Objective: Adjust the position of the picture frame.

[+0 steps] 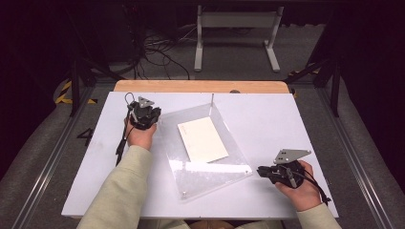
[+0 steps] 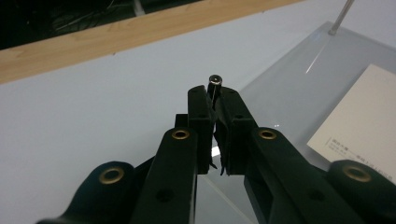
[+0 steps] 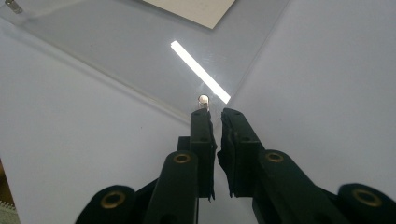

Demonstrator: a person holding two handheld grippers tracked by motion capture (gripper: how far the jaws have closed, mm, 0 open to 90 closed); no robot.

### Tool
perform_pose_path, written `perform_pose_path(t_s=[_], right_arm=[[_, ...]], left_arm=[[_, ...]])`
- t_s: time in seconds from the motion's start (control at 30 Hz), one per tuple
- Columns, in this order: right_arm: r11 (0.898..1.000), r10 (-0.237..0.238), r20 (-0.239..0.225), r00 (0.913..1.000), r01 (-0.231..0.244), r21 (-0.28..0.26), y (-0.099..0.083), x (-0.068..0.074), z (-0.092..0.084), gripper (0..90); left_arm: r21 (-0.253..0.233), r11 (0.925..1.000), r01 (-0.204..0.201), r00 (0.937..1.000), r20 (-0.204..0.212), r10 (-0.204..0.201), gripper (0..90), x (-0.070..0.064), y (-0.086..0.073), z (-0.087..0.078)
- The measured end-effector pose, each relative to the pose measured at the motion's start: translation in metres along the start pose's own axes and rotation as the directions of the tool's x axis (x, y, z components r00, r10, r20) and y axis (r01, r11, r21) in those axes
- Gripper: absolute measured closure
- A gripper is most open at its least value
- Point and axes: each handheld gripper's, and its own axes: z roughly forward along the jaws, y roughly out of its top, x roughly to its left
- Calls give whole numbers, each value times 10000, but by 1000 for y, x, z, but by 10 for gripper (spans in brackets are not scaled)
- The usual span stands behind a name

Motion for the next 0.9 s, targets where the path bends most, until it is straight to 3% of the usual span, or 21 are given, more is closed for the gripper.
perform_pose_path(t_s=[0.13, 0.17, 0.27, 0.47, 0.53, 0.67, 0.83, 0.9], right_arm=[[9999, 127, 27, 9999, -127, -6, -4, -1, -3, 818], [9998, 197, 96, 9998, -197, -2, -7, -1, -5, 818], [9996, 298, 175, 9994, -299, 26, -10, -1, -8, 816], [9989, 449, 345, 9984, -452, 99, -15, 0, -11, 815], [9991, 417, 299, 9987, -420, 96, -16, 1, -11, 810], [9993, 323, 145, 9994, -326, 174, -17, 3, -11, 780], [9992, 235, -61, 9997, -233, 335, -19, 7, -10, 749], [9987, 170, -176, 9997, -161, 489, -21, 9, -8, 741]], left_arm=[[-20, 9997, -248, 9991, 338, 249, 847, -11, 9, 11], [48, 9993, -374, 9972, 643, 370, 848, -18, 13, 19], [39, 9979, -643, 9928, 1015, 635, 848, -31, 22, 31], [45, 9964, -852, 9868, 1388, 837, 848, -49, 27, 44], [76, 9978, -666, 9855, 1568, 646, 833, -48, 26, 43], [95, 9972, -742, 9847, 1588, 718, 644, -48, 23, 37], [-297, 9965, -780, 9837, 1602, 817, 638, -48, 12, 15], [-575, 9952, -795, 9781, 1881, 890, 639, -49, 9, 2]])
